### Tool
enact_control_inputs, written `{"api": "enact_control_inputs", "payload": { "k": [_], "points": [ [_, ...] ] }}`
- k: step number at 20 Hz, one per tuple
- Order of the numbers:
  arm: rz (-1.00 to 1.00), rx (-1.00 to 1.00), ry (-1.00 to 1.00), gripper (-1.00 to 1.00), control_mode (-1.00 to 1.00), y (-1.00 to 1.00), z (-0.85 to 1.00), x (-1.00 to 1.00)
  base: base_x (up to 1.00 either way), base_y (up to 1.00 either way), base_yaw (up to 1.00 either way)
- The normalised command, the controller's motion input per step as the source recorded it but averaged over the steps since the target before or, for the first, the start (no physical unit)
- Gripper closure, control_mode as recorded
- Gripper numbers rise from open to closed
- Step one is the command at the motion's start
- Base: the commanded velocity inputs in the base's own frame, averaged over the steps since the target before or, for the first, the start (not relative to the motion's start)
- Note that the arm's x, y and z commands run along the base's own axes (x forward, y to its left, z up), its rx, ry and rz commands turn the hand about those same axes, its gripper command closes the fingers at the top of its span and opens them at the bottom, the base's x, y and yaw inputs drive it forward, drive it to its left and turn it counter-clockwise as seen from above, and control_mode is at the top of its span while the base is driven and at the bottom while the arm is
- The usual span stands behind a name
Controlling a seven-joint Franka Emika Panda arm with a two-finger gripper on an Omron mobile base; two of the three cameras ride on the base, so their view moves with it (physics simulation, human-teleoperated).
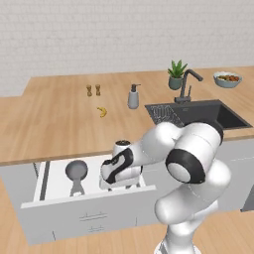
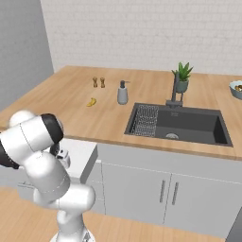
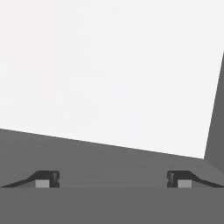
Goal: Pick the measuring cup from the drawer and place it on the counter.
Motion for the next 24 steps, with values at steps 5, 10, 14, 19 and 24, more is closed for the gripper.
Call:
{"api": "enact_control_inputs", "payload": {
  "k": [5, 10, 14, 19, 24],
  "points": [
    [0.02, 0.0, 0.01, -1.0, -1.0, 0.13, -0.01, -1.0, 0.0, 0.0, 0.0],
    [0.03, 0.0, 0.01, -1.0, -1.0, 0.34, 0.23, -0.61, 0.0, 0.0, 0.0],
    [0.0, 0.0, -0.11, -1.0, -1.0, 0.49, 0.74, 0.03, 0.0, 0.0, 0.0],
    [0.0, 0.0, -0.11, -1.0, -1.0, 0.75, 0.38, 0.16, 0.0, 0.0, 0.0],
    [-0.02, 0.0, 0.01, -1.0, -1.0, 0.7, 0.01, 0.43, 0.0, 0.0, 0.0]
  ]
}}
